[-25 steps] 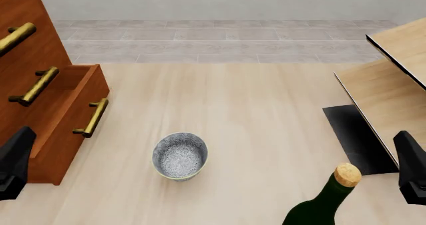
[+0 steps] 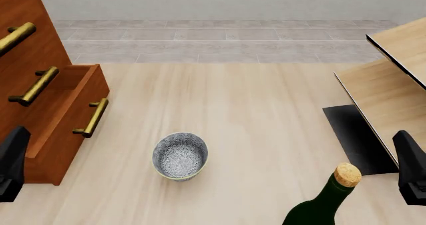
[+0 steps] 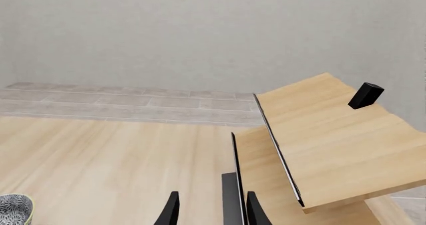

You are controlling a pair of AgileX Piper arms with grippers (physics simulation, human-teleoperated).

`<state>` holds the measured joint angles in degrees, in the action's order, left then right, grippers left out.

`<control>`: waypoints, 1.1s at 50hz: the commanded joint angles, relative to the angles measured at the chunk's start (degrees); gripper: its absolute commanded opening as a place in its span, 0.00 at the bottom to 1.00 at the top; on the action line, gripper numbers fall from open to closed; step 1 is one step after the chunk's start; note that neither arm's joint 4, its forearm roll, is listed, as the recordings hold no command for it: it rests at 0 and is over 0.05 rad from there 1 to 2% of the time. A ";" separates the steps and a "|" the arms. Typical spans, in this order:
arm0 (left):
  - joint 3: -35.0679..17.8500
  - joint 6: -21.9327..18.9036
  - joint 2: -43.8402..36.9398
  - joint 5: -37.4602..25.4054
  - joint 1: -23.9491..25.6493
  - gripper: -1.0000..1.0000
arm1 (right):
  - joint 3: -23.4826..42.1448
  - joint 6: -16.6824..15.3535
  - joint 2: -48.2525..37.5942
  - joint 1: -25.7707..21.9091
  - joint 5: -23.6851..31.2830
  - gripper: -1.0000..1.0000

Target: Close the bottom drawer of the cabinet.

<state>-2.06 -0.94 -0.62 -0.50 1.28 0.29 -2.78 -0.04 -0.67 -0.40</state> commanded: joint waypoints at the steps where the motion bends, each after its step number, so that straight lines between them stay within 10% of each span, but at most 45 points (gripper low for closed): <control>1: 0.68 -0.35 -0.33 0.67 0.98 1.00 | -0.04 -0.69 0.02 -0.22 -0.32 1.00; 55: 2.03 9.39 -56.20 40.42 16.25 1.00 | -0.14 -2.21 0.02 -1.07 -0.44 1.00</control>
<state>-0.07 6.34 -48.59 34.76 16.81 0.21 -4.82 -0.03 -1.66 -0.79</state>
